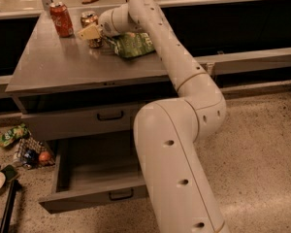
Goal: Place orange can into middle drawer
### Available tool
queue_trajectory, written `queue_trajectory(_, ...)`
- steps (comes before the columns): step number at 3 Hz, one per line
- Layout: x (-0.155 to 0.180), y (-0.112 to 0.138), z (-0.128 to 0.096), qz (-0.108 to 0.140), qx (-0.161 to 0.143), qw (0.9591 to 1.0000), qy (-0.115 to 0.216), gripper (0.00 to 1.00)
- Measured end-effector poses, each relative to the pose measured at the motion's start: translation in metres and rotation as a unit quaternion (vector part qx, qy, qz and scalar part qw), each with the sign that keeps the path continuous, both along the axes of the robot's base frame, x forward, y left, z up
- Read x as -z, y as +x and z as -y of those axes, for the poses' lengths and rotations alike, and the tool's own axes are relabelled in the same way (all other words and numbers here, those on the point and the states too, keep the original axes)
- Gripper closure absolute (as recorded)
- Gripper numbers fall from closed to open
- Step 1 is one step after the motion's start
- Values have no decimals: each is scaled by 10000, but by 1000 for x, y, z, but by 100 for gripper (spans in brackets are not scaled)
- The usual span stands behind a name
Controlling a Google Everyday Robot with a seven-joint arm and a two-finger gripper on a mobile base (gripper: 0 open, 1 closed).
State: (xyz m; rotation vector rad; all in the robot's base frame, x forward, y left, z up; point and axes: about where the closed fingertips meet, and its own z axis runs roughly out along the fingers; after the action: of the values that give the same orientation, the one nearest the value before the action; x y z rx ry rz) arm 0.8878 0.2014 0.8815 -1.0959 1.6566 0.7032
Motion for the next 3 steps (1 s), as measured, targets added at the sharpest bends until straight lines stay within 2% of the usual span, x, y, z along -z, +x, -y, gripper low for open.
queue_trajectory(1,-2,0,4,-64,-12,9999,100,63)
queue_trajectory(2,-25,-23,15,-239,-250,9993,164,94)
queue_trajectory(3,-71,-65,15,-132,-790,9967,96,100)
